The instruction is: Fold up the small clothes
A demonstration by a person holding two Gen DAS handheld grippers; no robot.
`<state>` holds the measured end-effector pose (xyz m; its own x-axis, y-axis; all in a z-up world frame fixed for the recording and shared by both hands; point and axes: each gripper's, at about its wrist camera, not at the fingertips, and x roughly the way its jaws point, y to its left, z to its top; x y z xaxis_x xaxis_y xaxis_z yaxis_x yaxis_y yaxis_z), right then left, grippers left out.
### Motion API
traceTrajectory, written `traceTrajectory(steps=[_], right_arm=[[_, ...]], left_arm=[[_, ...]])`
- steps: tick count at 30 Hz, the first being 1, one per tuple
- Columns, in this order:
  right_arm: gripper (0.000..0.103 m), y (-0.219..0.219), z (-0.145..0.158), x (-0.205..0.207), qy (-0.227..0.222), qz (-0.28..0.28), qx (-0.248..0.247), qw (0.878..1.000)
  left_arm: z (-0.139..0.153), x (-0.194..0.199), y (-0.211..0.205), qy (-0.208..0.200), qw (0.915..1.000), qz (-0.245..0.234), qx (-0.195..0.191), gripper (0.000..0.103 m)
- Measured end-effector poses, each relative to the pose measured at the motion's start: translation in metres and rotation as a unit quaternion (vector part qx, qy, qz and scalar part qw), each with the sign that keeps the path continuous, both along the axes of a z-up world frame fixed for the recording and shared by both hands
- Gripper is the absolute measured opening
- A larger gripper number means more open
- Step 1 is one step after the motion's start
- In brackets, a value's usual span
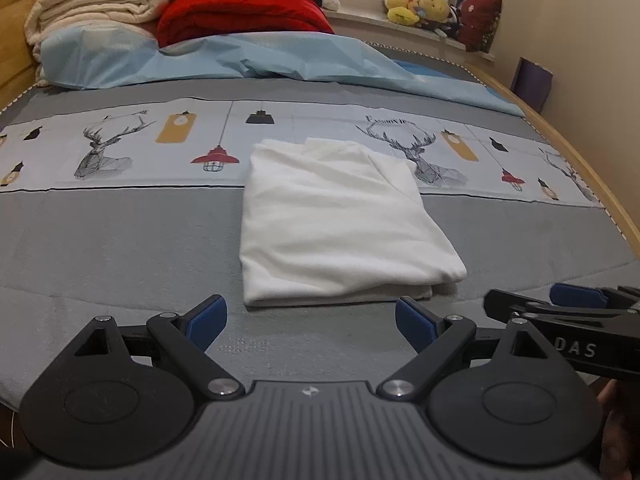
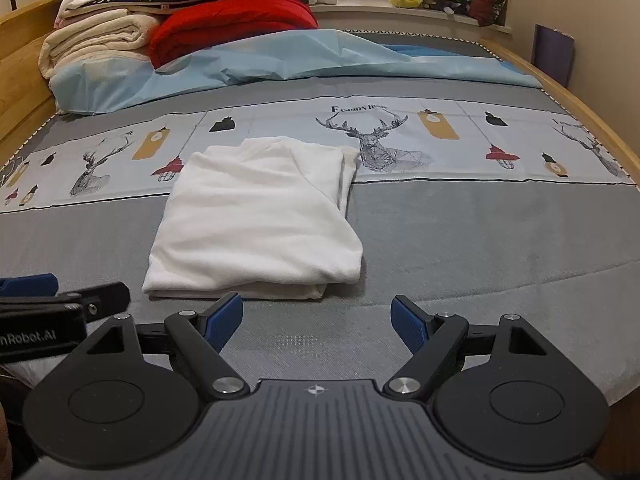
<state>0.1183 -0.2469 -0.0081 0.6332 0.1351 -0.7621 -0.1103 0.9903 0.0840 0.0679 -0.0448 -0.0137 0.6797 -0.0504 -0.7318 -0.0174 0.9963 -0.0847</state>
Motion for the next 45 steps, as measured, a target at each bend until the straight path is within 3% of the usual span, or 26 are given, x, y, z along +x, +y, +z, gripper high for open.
traceTrajectory(steps=[45], right_arm=[[0.081,0.0059,-0.0019,0.0027,0.0,0.002,-0.011,1.0]], left_arm=[[-0.0022,0.0008,-0.0004,0.001,1.0,0.001,-0.009,0.094]])
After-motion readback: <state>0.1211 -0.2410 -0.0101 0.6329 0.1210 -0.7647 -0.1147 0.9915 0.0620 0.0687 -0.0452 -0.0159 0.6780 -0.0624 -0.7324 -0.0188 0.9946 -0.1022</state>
